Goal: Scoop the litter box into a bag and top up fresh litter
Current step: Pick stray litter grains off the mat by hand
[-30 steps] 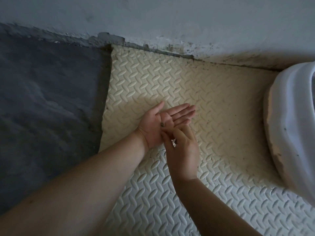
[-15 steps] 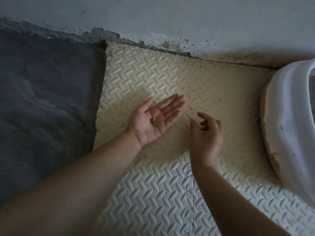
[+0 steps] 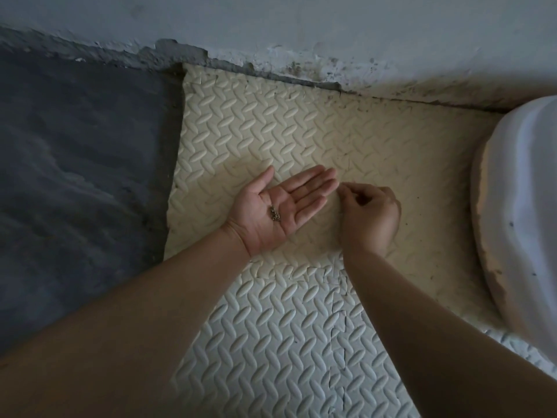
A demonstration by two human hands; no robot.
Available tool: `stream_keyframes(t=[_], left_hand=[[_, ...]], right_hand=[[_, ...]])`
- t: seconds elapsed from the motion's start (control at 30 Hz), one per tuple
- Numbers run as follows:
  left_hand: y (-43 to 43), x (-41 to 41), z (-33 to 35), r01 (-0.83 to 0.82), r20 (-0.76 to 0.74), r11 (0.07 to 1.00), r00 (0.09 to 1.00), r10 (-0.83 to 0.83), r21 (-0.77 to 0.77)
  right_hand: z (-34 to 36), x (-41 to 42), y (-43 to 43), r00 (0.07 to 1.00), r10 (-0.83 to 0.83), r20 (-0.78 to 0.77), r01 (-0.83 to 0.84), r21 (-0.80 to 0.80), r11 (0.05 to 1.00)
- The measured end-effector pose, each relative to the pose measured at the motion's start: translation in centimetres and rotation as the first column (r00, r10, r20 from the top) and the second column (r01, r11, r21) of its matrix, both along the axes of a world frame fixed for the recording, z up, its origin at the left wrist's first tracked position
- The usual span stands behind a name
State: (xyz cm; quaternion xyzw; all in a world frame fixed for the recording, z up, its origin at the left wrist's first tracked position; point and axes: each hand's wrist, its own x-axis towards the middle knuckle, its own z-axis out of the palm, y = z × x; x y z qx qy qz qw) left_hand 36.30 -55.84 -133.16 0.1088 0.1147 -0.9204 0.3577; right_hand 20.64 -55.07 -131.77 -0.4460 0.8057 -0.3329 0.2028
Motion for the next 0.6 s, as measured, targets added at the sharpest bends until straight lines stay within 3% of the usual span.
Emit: stream_keyframes(t=[0.13, 0.27, 0.37, 0.43, 0.6], left_hand=[[0.0, 0.0, 0.0, 0.0, 0.014, 1.0, 1.0, 0.0, -0.004], [0.0, -0.2, 0.0, -0.019, 0.034, 1.0, 0.999, 0.02, -0.023], [0.0, -0.5, -0.2, -0.028, 0.055, 0.998, 0.998, 0.032, -0.061], [-0.1, -0.6, -0.2, -0.021, 0.1, 0.993, 0.994, 0.033, -0.117], [0.4, -1.1, -0.5, -0.026, 0.135, 0.986, 0.99, 0.048, -0.163]], right_hand=[[-0.4, -0.1, -0.1, 0.99, 0.104, -0.094, -0.107, -0.029, 0.994], [0.8, 0.9, 1.5, 0.998, -0.017, 0.054, 0.023, -0.117, 0.993], [1.9, 2.9, 4.6, 0.981, 0.189, 0.049, -0.173, -0.232, 0.957], [1.6, 4.1, 6.4, 0.948, 0.318, 0.027, -0.304, -0.227, 0.925], [0.9, 5.6, 7.5, 0.95, 0.31, 0.048, -0.295, -0.199, 0.935]])
